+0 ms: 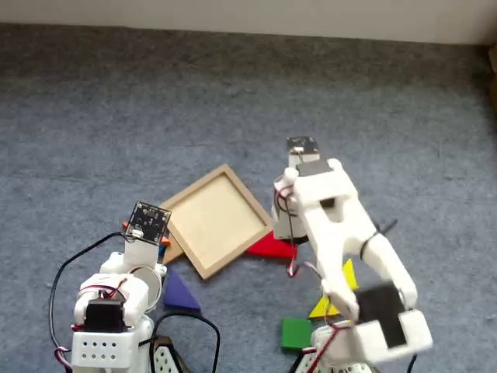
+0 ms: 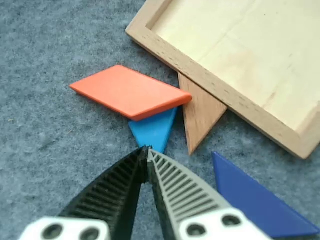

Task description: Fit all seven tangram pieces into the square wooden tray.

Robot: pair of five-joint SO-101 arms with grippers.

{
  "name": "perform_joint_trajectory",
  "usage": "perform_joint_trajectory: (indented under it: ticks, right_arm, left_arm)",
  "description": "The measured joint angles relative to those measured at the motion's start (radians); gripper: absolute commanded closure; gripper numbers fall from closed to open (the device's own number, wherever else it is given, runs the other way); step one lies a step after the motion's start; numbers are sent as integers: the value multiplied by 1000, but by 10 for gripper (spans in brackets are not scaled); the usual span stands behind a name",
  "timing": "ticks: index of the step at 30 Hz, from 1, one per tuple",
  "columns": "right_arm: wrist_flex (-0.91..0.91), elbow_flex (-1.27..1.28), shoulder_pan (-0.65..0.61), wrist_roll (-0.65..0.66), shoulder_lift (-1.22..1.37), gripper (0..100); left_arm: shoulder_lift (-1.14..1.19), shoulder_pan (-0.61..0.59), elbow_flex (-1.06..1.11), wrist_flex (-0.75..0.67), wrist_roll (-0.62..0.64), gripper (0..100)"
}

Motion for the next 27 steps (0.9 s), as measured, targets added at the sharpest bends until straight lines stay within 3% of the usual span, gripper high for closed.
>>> perform_joint_trajectory:
  ticks: [6,13,22,27]
  right_arm:
    - [-135,256,20,26,-302,993]
    - [-178,379,23,29,-493,993]
    - [6,381,201,35,-631,988]
    - [123,381,344,232,-634,988]
  left_arm:
    - [0,0,0,0,0,993]
    - [0,0,0,0,0,993]
    - [0,0,0,0,0,993]
    - [0,0,0,0,0,993]
